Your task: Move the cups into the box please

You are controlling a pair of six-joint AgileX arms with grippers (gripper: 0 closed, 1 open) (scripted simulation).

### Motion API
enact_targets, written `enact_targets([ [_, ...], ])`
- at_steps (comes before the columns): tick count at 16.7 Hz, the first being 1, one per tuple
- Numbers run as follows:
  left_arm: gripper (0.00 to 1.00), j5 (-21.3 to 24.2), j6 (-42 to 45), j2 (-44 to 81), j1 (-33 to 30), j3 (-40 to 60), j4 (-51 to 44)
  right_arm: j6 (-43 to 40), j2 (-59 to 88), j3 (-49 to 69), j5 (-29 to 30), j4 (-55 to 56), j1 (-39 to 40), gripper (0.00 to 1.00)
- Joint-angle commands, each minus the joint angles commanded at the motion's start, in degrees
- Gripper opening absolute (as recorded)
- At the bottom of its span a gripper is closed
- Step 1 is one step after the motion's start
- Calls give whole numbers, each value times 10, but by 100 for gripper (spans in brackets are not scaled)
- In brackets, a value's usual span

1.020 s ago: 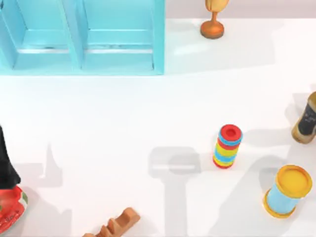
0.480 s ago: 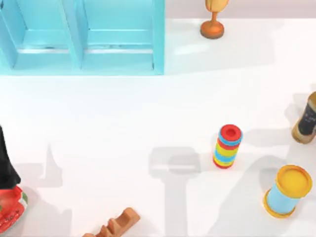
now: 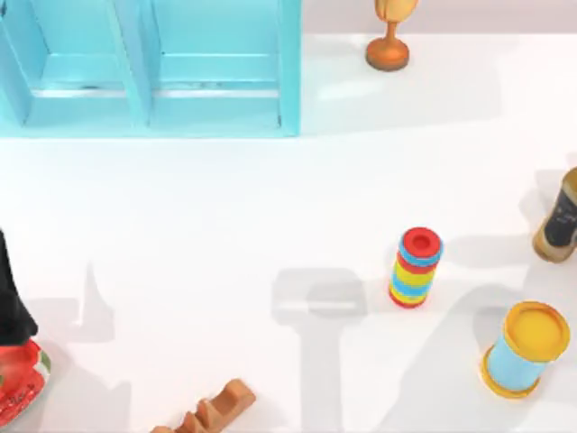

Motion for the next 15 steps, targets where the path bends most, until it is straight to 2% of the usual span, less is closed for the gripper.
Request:
enact_targets([
  [6, 100, 0, 0, 0, 0, 0, 0, -1, 3, 23, 1, -23, -2, 100],
  [15, 100, 0, 0, 0, 0, 0, 0, -2, 15, 238, 0, -224, -4, 100],
])
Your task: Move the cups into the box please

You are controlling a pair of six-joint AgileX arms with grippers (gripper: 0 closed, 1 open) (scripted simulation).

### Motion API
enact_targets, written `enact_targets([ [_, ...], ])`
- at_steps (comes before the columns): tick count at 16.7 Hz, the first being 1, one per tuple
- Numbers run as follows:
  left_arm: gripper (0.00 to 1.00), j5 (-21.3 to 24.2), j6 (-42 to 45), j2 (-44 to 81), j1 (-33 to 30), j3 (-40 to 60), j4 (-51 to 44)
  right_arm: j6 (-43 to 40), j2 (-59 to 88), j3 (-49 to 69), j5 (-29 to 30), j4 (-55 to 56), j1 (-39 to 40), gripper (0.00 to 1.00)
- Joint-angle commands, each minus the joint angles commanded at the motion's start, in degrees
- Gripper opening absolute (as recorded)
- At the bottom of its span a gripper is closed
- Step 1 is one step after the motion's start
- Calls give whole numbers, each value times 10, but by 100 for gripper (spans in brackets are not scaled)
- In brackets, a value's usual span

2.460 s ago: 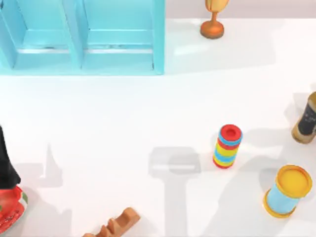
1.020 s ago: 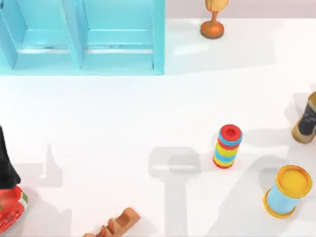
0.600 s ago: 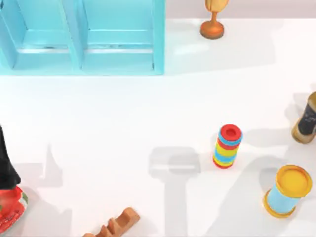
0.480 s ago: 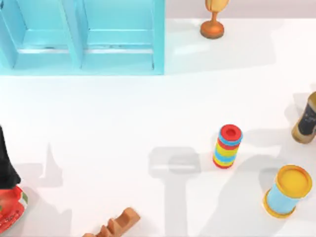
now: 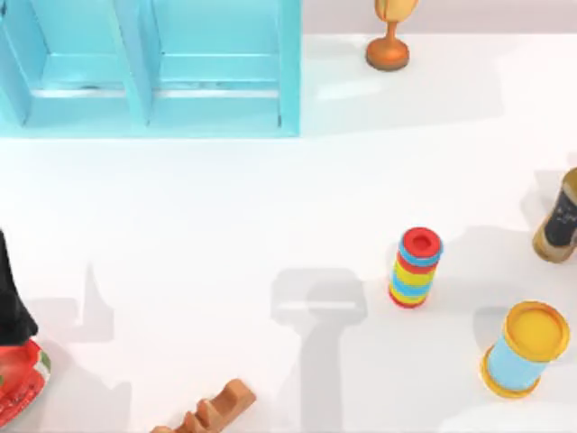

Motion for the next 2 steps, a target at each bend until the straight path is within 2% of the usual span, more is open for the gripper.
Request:
enact_targets([
  [2, 100, 0, 0, 0, 0, 0, 0, 0, -1, 9, 0, -9, 1, 100],
])
